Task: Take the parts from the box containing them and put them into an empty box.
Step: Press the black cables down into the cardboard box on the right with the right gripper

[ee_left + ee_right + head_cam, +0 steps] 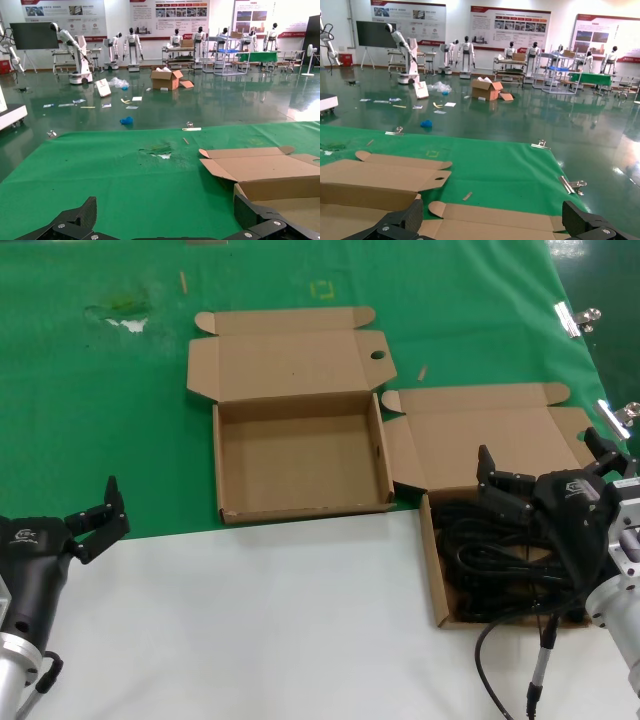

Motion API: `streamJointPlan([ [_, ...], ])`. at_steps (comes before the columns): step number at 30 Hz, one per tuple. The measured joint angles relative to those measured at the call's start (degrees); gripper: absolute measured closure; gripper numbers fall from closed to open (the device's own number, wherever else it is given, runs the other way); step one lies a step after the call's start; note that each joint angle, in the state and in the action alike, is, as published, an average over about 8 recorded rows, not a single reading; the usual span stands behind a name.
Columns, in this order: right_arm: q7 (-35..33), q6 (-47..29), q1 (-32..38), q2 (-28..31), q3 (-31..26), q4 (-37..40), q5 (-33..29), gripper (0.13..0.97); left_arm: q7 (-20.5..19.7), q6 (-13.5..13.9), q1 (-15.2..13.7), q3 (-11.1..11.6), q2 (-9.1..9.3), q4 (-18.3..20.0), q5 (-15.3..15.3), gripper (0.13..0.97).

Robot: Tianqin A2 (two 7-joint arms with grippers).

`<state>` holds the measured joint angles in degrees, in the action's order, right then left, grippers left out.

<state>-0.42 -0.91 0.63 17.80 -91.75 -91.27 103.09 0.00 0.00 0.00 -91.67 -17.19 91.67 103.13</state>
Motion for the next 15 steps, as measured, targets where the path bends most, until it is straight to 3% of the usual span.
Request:
streamJointPlan([
  [8, 0.0, 0.0, 0.0, 0.0, 0.0, 0.0, 0.0, 0.129, 0.0, 0.0, 0.0, 0.0, 0.0, 0.0, 0.0, 0.153],
  [15, 0.16, -0.19, -0.06, 0.7, -0.01, -0.05, 0.13, 0.129, 0.0, 0.0, 0.0, 0.0, 0.0, 0.0, 0.0, 0.23],
])
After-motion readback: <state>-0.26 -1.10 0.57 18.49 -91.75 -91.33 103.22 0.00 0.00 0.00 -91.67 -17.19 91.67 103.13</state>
